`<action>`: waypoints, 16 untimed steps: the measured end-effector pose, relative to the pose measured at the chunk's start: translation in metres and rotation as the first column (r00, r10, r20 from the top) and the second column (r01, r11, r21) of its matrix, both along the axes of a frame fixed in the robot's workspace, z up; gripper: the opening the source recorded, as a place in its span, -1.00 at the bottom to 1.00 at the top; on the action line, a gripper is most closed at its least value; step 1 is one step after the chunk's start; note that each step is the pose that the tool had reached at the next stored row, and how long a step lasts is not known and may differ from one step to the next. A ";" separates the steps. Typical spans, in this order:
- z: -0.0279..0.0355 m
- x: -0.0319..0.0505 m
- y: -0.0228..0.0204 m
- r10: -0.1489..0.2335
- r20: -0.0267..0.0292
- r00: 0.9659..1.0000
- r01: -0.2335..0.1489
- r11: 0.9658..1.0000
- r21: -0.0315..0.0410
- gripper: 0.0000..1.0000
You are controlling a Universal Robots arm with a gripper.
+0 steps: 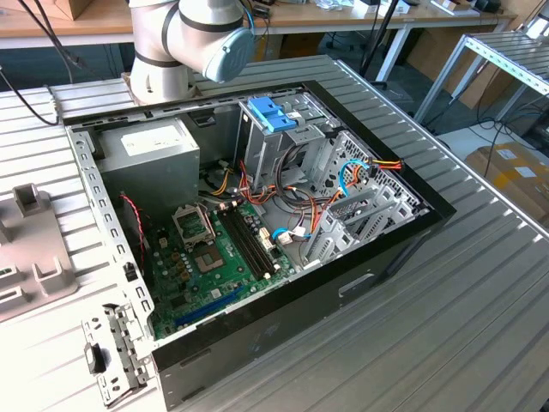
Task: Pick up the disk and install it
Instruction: 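Pick up the disk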
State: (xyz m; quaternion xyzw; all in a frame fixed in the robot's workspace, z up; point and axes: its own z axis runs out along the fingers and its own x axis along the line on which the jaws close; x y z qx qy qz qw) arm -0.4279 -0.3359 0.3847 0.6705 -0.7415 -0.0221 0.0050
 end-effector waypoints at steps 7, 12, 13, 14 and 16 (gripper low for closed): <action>0.0000 0.0000 0.0000 0.026 0.000 1.000 -0.026 1.000 0.000 -0.79; 0.0000 0.0000 0.0000 0.043 0.000 0.999 -0.043 0.999 0.000 -0.79; 0.0000 0.0000 0.0000 0.045 0.000 0.999 -0.045 0.999 0.000 -0.79; 0.0000 0.0000 0.0000 0.049 0.000 0.999 -0.049 0.999 0.000 -0.79; 0.0000 0.0000 0.0000 0.056 0.000 0.998 -0.056 0.998 0.000 -0.79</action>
